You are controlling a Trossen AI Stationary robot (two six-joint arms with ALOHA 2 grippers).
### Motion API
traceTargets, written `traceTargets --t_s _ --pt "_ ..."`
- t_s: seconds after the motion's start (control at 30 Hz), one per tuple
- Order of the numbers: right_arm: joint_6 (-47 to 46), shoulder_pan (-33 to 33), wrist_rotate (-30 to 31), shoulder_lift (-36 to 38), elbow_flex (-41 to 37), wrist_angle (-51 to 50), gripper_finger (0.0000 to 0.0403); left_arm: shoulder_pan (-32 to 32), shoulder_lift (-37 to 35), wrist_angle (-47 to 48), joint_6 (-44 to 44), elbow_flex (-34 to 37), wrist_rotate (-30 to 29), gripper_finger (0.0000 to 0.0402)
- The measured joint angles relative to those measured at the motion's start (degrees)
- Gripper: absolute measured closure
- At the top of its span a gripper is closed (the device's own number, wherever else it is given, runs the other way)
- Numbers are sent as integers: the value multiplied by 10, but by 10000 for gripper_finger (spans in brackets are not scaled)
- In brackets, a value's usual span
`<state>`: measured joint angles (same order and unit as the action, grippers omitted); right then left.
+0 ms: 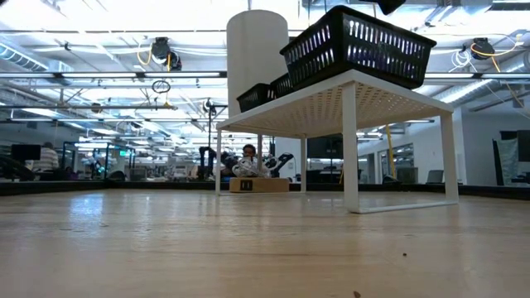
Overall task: Pick & Place Office Desk Supplies
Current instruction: Put the orange spring rubberband into the bottom black bin on the shelf
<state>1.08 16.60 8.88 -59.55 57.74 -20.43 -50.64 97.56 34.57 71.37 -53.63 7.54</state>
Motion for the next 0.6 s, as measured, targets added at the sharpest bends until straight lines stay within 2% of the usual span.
traceTargets --t_s 0.13,0.6 --pt "-3 0 0 0 0 0 232 -3 0 -8 11 0 -51 147" --pt "-4 0 0 0 0 0 232 13 14 -26 33 -1 -74 147"
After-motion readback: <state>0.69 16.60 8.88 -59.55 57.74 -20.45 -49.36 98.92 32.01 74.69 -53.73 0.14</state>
